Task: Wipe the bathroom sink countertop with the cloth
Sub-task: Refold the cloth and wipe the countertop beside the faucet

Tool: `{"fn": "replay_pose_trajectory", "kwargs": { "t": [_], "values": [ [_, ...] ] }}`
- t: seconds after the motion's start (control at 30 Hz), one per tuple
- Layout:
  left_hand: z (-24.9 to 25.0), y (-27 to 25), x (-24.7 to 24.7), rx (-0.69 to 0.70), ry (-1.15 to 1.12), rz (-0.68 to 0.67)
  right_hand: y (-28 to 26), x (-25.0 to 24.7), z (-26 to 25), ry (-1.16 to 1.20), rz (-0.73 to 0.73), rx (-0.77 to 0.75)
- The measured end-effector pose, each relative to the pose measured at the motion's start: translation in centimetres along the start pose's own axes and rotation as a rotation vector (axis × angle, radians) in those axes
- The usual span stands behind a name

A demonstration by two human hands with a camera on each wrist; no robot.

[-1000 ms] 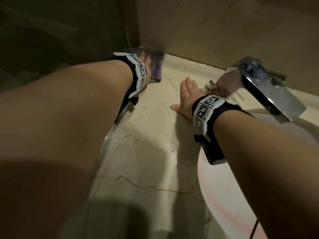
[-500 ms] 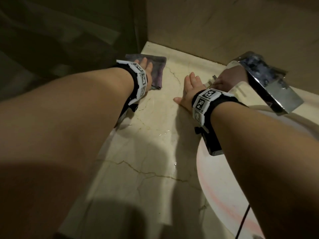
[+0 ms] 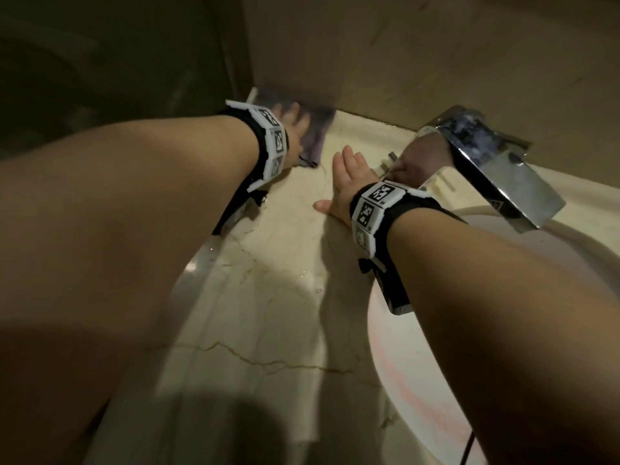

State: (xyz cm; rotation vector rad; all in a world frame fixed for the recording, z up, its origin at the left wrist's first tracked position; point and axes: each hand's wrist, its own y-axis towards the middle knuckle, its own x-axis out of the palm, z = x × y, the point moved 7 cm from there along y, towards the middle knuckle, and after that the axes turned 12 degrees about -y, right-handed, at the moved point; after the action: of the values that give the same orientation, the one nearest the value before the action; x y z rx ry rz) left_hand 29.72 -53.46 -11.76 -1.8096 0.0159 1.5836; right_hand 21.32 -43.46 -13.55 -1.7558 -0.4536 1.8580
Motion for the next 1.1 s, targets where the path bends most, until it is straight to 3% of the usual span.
{"fn": "replay_pose_trajectory", "kwargs": {
  "t": [0.1,0.23,0.57,0.7,0.83,1.1],
  "values": [
    [2.6,-0.4,1.3,0.097,-0.010,-0.064,0.3,0.1,-0.2,-0.042,0.016,-0.006],
    [3.0,-1.4,2.0,0.098,0.020,-0.091,0.7,0.3,-0.2,-0.050,0.011,-0.013],
    [2.2,1.2,0.4,0.064,0.004,0.009,-0.6,-0.1,-0.1,0.000,-0.013,0.007],
    [-1.5,1.9,0.5,-0.061,-0.023,-0.002,-0.6,0.0,-0.1,0.024,-0.007,-0.011],
    [-2.8,-0.1,0.6,-0.079,-0.104,0.071,-0.6,-0.1,-0.1,0.012,0.015,-0.005],
    [-3.1,-4.6,4.5,-0.152,-0.093,-0.079,-0.8,-0.4,-0.2,-0.022,0.041,0.004]
  ]
}}
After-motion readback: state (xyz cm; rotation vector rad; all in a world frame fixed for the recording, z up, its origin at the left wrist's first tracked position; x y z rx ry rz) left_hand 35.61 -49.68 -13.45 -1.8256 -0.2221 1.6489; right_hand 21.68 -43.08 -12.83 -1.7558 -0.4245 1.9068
